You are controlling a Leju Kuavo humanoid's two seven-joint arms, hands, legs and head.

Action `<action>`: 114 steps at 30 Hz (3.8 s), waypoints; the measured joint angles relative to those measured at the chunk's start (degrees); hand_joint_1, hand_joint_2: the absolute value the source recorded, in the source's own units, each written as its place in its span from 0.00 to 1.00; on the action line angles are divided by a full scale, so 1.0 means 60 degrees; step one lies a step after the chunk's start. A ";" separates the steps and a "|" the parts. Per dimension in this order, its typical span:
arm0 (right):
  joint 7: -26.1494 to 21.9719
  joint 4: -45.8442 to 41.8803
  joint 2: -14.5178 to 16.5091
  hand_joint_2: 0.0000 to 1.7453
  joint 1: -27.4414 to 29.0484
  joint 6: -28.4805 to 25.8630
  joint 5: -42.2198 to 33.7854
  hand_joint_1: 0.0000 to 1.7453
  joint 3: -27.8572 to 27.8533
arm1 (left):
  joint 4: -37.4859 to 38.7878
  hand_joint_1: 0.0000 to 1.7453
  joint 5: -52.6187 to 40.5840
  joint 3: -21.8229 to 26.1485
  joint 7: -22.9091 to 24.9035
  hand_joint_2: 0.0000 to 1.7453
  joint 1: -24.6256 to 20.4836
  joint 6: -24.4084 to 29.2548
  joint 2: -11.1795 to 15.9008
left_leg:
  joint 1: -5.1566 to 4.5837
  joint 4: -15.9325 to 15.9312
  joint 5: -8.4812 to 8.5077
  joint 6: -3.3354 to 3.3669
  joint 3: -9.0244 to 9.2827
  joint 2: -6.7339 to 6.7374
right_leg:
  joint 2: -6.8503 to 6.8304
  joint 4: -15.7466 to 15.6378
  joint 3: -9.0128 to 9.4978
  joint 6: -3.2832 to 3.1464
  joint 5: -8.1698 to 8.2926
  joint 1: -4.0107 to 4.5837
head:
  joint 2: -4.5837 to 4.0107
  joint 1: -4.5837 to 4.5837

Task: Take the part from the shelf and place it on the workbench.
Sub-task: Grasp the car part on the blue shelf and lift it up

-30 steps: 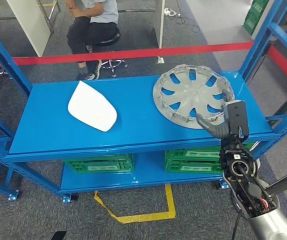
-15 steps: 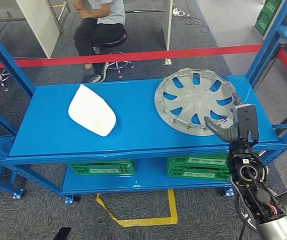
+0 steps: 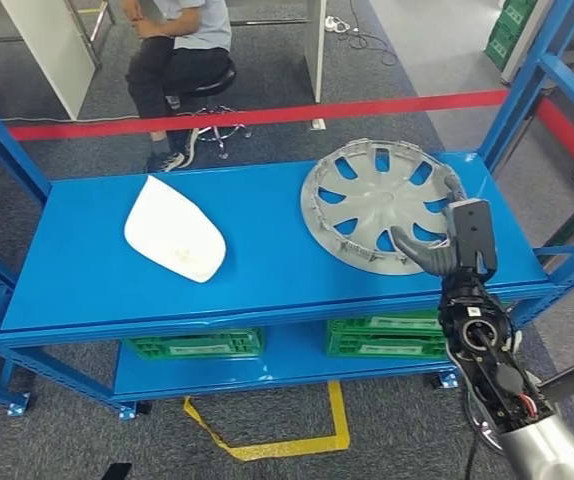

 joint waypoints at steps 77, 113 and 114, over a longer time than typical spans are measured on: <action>0.3747 0.3507 -0.0379 1.00 -0.2340 0.3805 0.5690 0.00 0.2015 | 0.0000 0.00 0.0262 -0.0275 -0.0029 0.00 -0.0050 -0.0159 0.0053 | -0.0022 0.0122 0.0072 -0.0118 -0.0159 -0.0070 | -0.0044 -0.0462 0.0276 -0.0115 0.0242 0.0086 | 0.0000 0.0229; 0.1917 0.5204 -0.0103 1.00 -0.2595 0.0473 0.5658 0.00 0.2182 | 0.0000 0.00 0.0358 -0.0455 -0.0044 0.00 -0.0102 -0.0271 0.0056 | -0.0021 0.0123 0.0071 -0.0118 -0.0127 -0.0063 | -0.0037 -0.0464 0.0297 -0.0116 0.0242 0.0085 | 0.0001 0.0221; 0.1935 0.5103 -0.0104 1.00 -0.2558 0.0437 0.5704 0.00 0.2136 | 0.0000 0.00 0.0361 -0.0466 -0.0047 0.00 -0.0101 -0.0271 0.0056 | -0.0021 0.0123 0.0071 -0.0118 -0.0127 -0.0063 | -0.0037 -0.0464 0.0296 -0.0116 0.0242 0.0085 | 0.0000 0.0220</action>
